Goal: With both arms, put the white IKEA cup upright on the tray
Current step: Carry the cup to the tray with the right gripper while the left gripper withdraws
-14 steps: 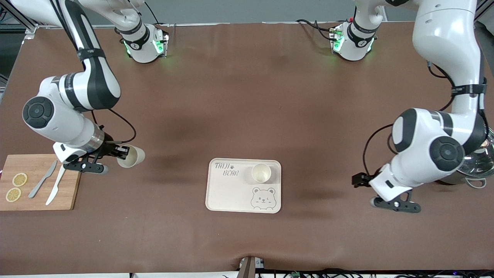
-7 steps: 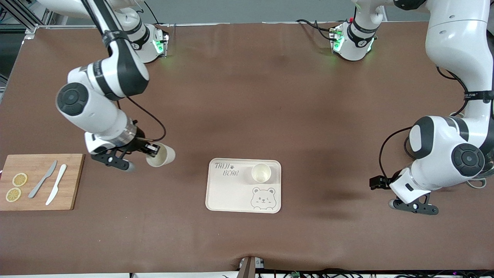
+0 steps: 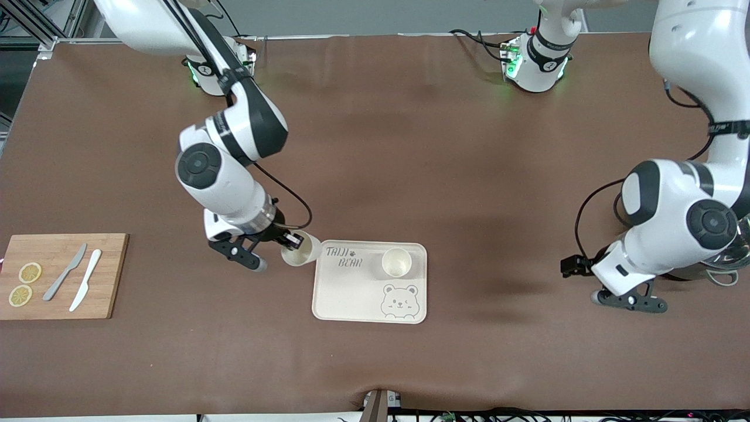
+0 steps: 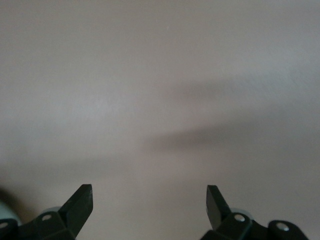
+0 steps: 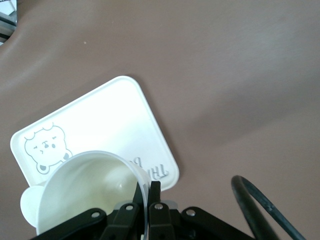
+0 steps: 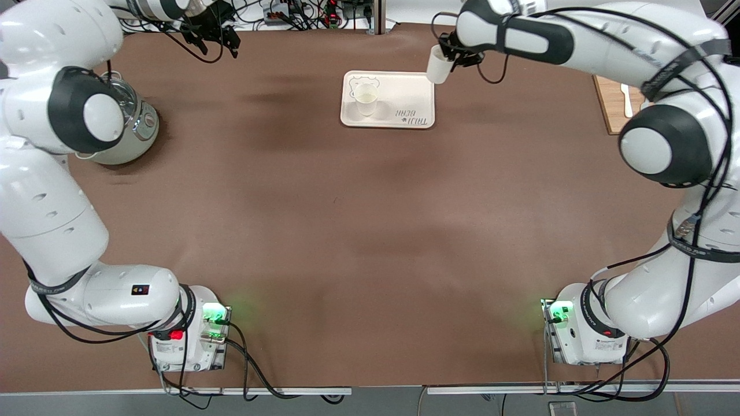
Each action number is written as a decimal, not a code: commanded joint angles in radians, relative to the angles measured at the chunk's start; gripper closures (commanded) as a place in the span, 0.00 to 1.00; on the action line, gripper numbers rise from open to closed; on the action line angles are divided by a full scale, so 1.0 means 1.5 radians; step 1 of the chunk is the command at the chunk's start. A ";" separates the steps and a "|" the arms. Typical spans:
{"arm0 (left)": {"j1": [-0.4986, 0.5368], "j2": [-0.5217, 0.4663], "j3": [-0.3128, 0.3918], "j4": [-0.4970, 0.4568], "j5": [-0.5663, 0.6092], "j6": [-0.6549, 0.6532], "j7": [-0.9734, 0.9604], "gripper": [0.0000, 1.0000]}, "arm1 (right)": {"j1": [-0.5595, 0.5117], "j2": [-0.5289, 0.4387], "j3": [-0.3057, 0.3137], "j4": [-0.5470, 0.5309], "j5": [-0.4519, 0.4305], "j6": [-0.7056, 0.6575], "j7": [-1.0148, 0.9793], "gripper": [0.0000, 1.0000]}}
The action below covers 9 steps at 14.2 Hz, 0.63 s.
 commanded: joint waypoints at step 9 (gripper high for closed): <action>-0.006 -0.238 -0.034 -0.054 0.002 -0.220 -0.062 0.00 | 0.045 0.147 -0.013 0.113 -0.076 0.068 0.105 1.00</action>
